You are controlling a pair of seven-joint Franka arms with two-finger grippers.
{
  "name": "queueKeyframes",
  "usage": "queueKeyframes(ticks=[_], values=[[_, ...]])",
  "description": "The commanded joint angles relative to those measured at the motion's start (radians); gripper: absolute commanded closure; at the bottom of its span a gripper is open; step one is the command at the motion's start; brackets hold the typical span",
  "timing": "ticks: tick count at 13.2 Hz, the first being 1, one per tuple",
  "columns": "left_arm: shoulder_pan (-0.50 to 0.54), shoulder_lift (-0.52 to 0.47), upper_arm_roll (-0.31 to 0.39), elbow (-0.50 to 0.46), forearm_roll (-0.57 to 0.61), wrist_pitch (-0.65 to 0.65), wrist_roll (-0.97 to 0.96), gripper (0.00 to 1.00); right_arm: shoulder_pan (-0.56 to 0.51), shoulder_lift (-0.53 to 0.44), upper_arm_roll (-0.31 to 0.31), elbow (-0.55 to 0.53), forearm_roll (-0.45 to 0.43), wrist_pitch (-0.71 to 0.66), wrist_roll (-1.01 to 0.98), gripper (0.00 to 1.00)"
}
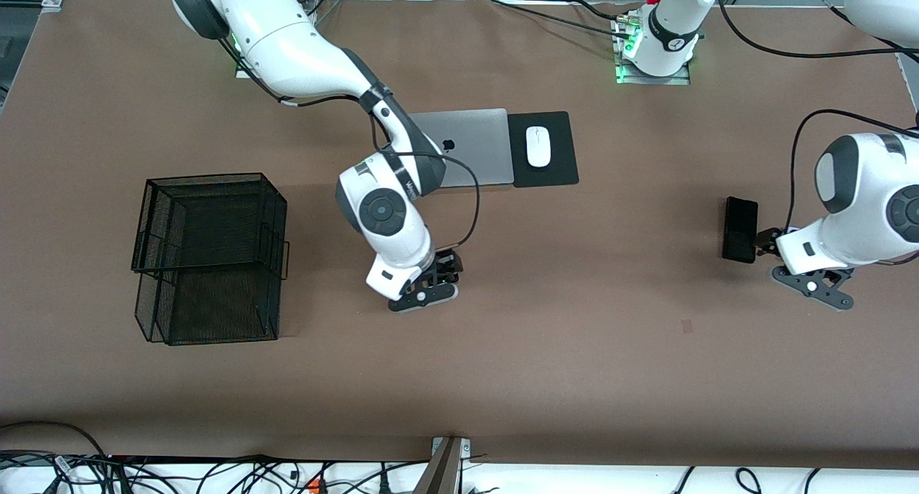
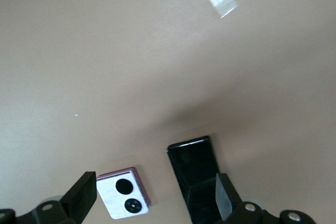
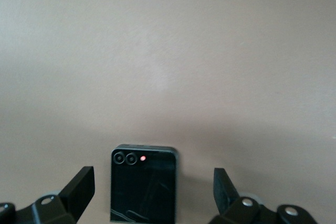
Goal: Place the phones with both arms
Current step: 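Move the right gripper to the flip phone while the left gripper returns, then grasp the flip phone with the right gripper while the left grasps the bar phone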
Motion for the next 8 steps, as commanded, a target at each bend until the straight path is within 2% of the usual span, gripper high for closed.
queueKeyframes(ticks=[1, 4, 8], values=[[0.055, -0.043, -0.017, -0.133, -0.028, 0.119, 0.038, 0.0, 0.02, 0.027, -0.005, 0.007, -0.012, -0.005, 0.0, 0.0], [0.095, -0.053, -0.022, -0.239, -0.16, 0.225, 0.033, 0.0, 0.026, 0.03, -0.005, -0.016, -0.013, -0.005, -0.001, 0.0], [0.105, -0.07, -0.022, -0.337, -0.188, 0.305, -0.039, 0.0, 0.039, 0.031, -0.005, -0.042, -0.016, -0.003, 0.011, 0.0]])
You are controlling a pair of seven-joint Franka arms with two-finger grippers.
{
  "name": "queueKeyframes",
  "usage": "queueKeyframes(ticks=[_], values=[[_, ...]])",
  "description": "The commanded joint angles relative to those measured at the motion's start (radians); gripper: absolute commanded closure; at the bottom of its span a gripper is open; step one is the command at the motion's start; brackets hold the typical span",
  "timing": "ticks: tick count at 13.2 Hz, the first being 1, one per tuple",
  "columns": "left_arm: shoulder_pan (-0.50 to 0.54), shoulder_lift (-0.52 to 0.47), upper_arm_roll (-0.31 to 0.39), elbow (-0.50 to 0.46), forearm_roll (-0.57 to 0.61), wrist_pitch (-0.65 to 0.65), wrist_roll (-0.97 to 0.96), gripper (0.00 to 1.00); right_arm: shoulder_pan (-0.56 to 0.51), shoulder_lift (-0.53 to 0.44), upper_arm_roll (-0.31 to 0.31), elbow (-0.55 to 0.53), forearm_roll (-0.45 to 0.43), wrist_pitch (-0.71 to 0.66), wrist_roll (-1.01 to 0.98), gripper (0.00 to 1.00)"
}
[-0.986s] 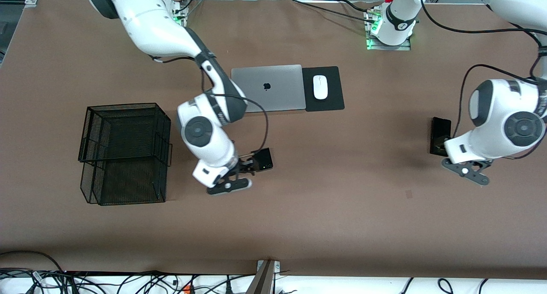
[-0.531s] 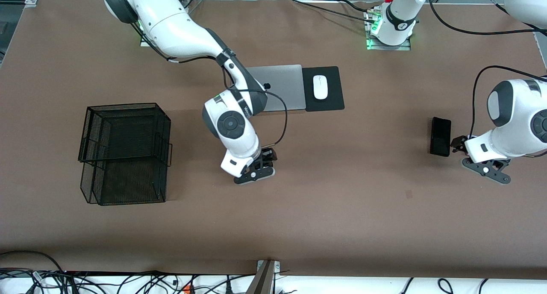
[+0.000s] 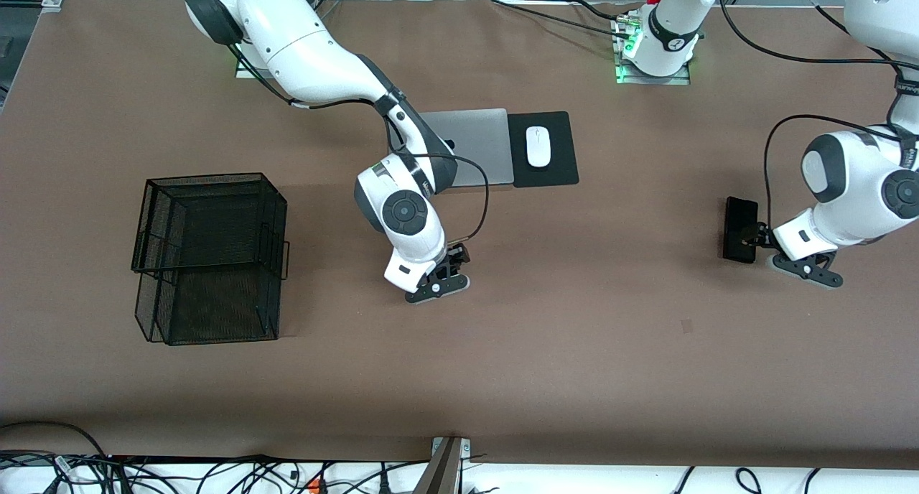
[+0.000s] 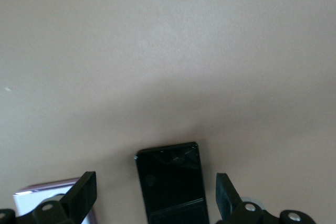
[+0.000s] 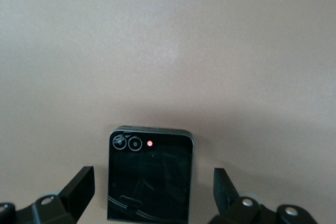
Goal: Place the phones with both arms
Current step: 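Grasp the flip phone with the right gripper while the left grasps the bar phone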
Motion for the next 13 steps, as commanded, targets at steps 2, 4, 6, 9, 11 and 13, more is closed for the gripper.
queueKeyframes(ticks=[2, 4, 6, 9, 11, 13], values=[[0.027, -0.065, -0.015, -0.107, -0.021, 0.046, -0.053, 0.0, 0.017, -0.007, -0.004, -0.026, -0.018, 0.005, 0.014, 0.0], [0.061, -0.07, -0.015, -0.17, -0.02, 0.12, -0.051, 0.0, 0.028, -0.007, -0.004, -0.046, -0.011, 0.036, 0.026, 0.0], [0.078, -0.075, -0.015, -0.234, -0.02, 0.172, -0.05, 0.0, 0.031, -0.007, -0.006, -0.062, -0.011, 0.062, 0.031, 0.0], [0.084, -0.075, -0.015, -0.248, -0.02, 0.178, -0.051, 0.0, 0.031, -0.007, -0.01, -0.075, -0.021, 0.079, 0.019, 0.0], [0.105, -0.073, -0.015, -0.263, -0.02, 0.182, -0.054, 0.0, 0.032, -0.007, -0.012, -0.075, -0.028, 0.078, 0.017, 0.0], [0.106, -0.067, -0.015, -0.274, -0.021, 0.206, -0.054, 0.0, 0.033, -0.009, -0.012, -0.075, -0.034, 0.078, 0.017, 0.0]])
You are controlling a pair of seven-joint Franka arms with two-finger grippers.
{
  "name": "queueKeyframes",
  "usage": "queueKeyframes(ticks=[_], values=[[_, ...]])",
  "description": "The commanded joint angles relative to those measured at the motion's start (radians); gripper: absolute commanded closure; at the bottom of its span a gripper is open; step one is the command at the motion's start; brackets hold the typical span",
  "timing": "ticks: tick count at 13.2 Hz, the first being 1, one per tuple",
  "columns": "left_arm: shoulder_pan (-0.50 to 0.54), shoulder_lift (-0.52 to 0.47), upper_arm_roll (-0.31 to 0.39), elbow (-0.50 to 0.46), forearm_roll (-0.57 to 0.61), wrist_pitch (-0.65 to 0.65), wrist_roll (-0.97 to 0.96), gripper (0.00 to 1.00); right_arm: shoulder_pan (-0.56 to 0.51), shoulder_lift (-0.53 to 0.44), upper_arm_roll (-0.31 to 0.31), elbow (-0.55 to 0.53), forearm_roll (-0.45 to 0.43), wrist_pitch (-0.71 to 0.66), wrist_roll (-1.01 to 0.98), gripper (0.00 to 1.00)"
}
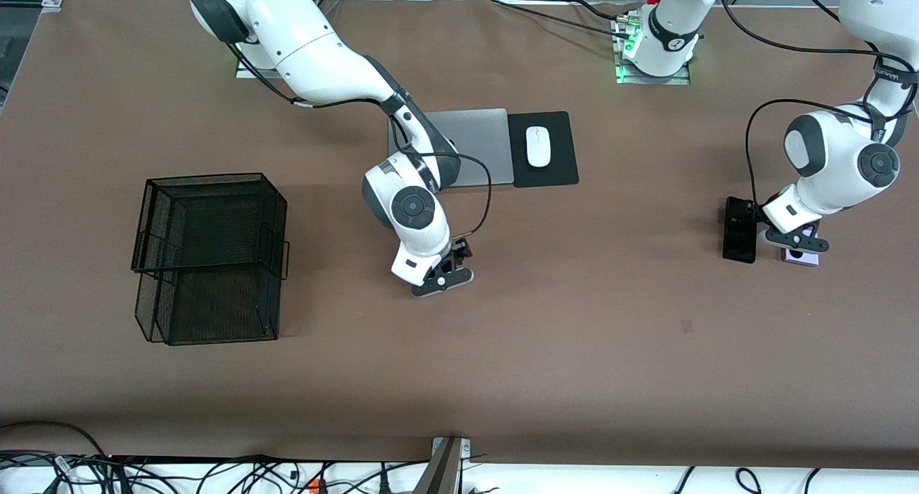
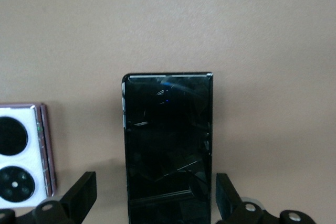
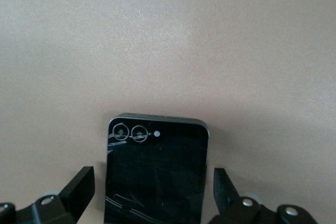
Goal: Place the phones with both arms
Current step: 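Grasp the flip phone with the right gripper while the left grasps the bar phone, then carry the flip phone with the right gripper into the mesh basket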
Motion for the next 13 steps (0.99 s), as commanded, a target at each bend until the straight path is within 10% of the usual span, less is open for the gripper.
queueKeyframes(ticks=[1, 13], values=[[0.016, -0.022, -0.013, -0.04, -0.018, 0.036, -0.001, 0.0, 0.01, -0.009, -0.009, -0.013, -0.019, 0.013, 0.013, 0.0], [0.001, 0.046, -0.029, -0.028, -0.018, 0.095, -0.064, 0.0, 0.011, 0.0, -0.009, -0.053, -0.022, 0.074, 0.022, 0.0]])
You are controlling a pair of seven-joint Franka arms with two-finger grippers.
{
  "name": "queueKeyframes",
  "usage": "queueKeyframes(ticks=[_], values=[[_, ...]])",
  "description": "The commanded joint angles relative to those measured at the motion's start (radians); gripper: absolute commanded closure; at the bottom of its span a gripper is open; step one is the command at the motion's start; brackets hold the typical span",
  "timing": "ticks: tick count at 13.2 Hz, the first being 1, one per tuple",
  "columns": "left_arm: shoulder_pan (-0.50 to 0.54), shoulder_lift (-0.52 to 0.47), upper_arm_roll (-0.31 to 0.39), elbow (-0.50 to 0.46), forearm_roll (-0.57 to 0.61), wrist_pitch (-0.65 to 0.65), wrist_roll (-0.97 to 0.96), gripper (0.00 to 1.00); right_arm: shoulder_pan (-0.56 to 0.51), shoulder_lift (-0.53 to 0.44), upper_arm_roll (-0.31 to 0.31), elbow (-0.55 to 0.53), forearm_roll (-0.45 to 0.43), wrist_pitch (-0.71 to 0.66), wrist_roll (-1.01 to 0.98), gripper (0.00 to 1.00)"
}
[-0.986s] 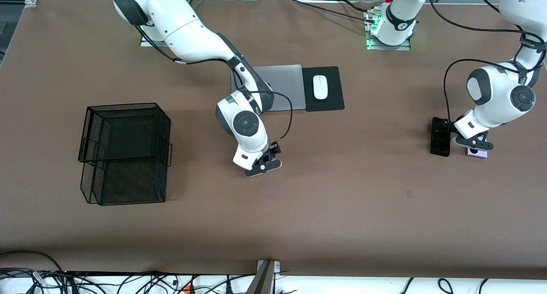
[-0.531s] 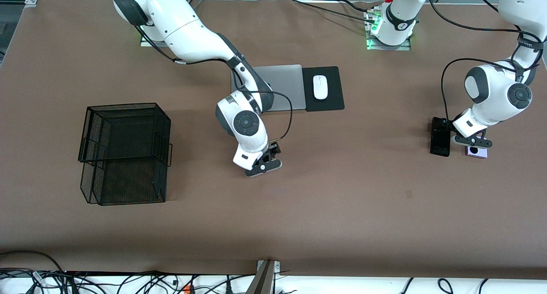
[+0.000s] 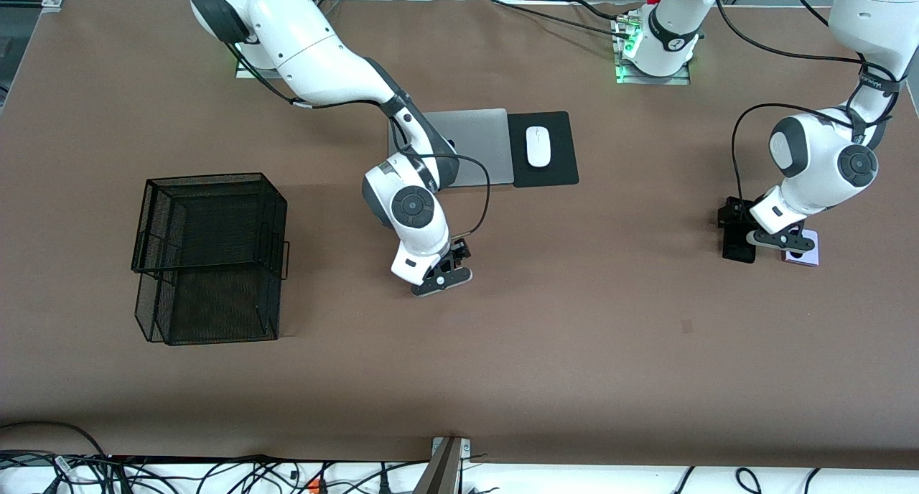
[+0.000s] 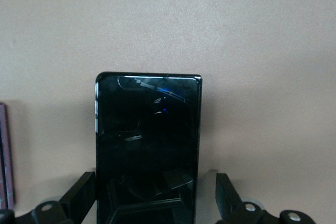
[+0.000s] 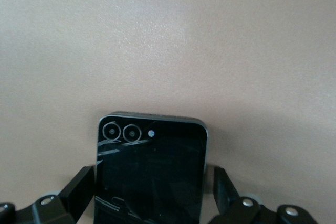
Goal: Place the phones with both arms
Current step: 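Carry the flip phone with the right gripper into the mesh basket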
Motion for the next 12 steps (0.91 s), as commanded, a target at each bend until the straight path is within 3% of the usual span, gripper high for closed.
queueKeyframes(ticks=[1, 2, 3, 4, 7, 9, 11, 12], values=[[-0.001, 0.007, -0.003, 0.004, -0.016, 0.007, -0.003, 0.0, 0.01, 0.0, -0.008, -0.013, -0.016, 0.023, 0.021, 0.12], [-0.003, 0.015, -0.003, 0.006, -0.016, 0.016, -0.003, 0.0, 0.01, -0.002, -0.007, -0.011, -0.011, 0.023, 0.021, 0.66], [-0.003, 0.02, -0.003, 0.006, -0.016, 0.028, -0.005, 0.0, 0.01, -0.005, -0.007, -0.011, -0.013, 0.021, 0.021, 0.91], [-0.003, 0.027, -0.003, 0.006, -0.016, 0.03, -0.005, 0.0, 0.01, -0.008, -0.008, -0.011, -0.013, 0.021, 0.021, 1.0], [-0.003, 0.044, -0.003, 0.02, -0.012, 0.044, -0.003, 0.0, -0.002, -0.054, -0.052, -0.01, -0.001, -0.014, 0.018, 1.0], [-0.003, 0.066, -0.003, 0.037, -0.006, 0.044, -0.003, 0.0, -0.055, -0.17, -0.114, -0.005, 0.036, -0.208, 0.031, 1.0], [-0.003, 0.066, -0.003, 0.037, -0.005, 0.044, -0.003, 0.0, -0.15, -0.276, -0.12, -0.006, 0.058, -0.346, 0.01, 1.0], [-0.003, 0.066, -0.003, 0.037, -0.005, 0.044, -0.003, 0.07, -0.183, -0.319, -0.143, -0.006, 0.05, -0.419, 0.008, 1.0]])
